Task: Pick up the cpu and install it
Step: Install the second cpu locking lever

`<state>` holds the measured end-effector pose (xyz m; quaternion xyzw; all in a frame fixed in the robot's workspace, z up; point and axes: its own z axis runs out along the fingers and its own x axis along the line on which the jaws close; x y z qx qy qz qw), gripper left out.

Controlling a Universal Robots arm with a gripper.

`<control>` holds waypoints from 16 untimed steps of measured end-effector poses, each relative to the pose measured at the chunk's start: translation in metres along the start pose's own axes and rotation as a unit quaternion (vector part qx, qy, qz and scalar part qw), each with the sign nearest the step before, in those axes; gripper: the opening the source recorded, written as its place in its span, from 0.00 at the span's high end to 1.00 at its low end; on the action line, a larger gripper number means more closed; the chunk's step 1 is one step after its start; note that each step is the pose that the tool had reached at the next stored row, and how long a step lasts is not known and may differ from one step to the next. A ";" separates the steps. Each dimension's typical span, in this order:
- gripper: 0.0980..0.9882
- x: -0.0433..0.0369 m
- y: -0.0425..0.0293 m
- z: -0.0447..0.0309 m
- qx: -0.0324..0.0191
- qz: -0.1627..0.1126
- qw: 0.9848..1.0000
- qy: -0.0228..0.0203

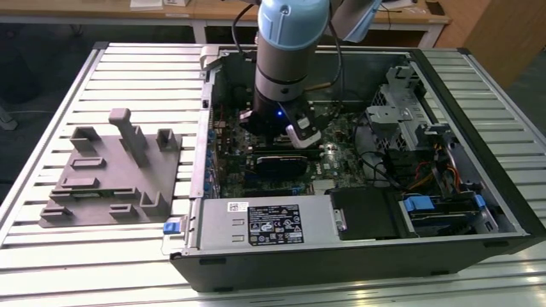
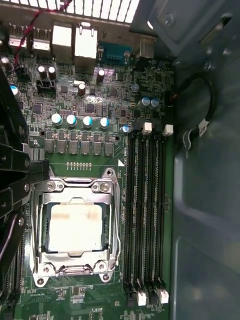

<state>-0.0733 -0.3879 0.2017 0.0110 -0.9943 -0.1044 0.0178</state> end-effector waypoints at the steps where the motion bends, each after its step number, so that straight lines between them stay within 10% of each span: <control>1: 0.99 0.0001 0.0004 -0.0020 0.000 0.000 1.000 0.000; 16: 0.99 0.0010 0.0063 -0.0284 -0.010 0.000 1.000 0.000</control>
